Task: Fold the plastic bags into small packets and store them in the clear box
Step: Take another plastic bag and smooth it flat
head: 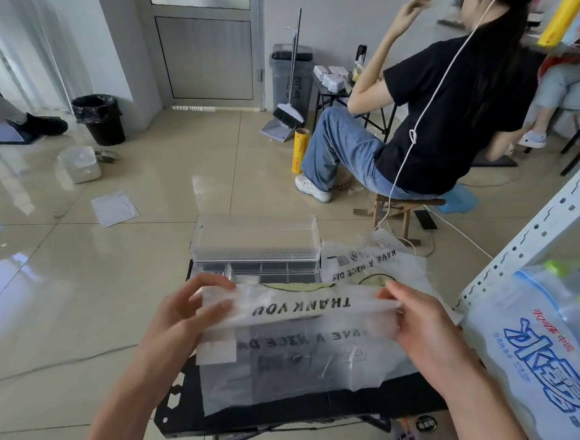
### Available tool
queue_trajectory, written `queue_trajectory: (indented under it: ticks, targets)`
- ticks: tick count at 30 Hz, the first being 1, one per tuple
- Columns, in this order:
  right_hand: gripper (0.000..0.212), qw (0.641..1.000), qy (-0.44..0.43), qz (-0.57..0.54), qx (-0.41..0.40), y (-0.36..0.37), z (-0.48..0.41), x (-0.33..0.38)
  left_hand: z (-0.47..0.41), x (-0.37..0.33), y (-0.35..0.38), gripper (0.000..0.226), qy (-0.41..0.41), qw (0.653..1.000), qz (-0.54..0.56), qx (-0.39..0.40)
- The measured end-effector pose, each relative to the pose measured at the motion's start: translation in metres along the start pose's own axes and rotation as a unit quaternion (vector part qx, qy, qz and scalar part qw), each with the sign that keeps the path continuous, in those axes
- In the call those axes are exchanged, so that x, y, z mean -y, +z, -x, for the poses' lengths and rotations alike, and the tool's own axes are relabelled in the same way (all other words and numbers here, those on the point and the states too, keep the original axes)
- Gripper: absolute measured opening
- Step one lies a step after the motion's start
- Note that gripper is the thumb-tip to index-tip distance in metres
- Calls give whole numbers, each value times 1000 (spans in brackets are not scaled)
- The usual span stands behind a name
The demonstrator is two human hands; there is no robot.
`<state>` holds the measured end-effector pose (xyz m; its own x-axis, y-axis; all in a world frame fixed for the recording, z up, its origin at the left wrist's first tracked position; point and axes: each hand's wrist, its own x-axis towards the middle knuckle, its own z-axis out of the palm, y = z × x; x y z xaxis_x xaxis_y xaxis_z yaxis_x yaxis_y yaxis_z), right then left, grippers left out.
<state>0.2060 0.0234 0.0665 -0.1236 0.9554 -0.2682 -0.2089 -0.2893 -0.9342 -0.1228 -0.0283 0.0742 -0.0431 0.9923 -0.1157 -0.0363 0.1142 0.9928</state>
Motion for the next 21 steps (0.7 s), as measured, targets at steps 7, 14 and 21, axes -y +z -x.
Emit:
queue_trajectory:
  ticks: [7, 14, 21]
  targets:
    - [65, 999, -28, -31, -8, 2, 2, -1, 0, -2, 9, 45, -79, 987, 140, -17]
    - [41, 999, -10, 38, -18, 1, 4, -4, 5, 4, 15, 27, -104, 992, 70, -12]
    - [56, 973, -63, 222, -22, 4, 7, -7, 3, 9, 4, 26, -19, 999, -5, -38]
